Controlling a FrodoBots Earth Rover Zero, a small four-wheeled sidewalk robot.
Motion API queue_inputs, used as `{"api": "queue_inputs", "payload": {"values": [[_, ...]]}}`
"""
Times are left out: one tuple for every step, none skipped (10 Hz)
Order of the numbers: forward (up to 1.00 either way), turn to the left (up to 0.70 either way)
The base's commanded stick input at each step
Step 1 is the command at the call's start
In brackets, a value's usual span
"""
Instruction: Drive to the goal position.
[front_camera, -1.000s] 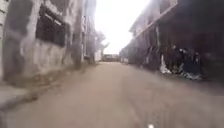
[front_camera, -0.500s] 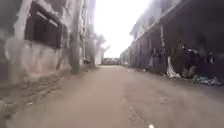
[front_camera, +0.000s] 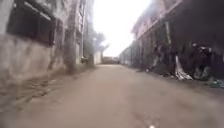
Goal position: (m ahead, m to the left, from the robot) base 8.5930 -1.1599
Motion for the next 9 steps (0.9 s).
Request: {"api": "queue_inputs", "payload": {"values": [[1.0,0.0],[1.0,0.0],[1.0,0.0],[1.0,0.0],[1.0,0.0],[1.0,0.0],[1.0,0.0],[1.0,0.0],[1.0,0.08]]}}
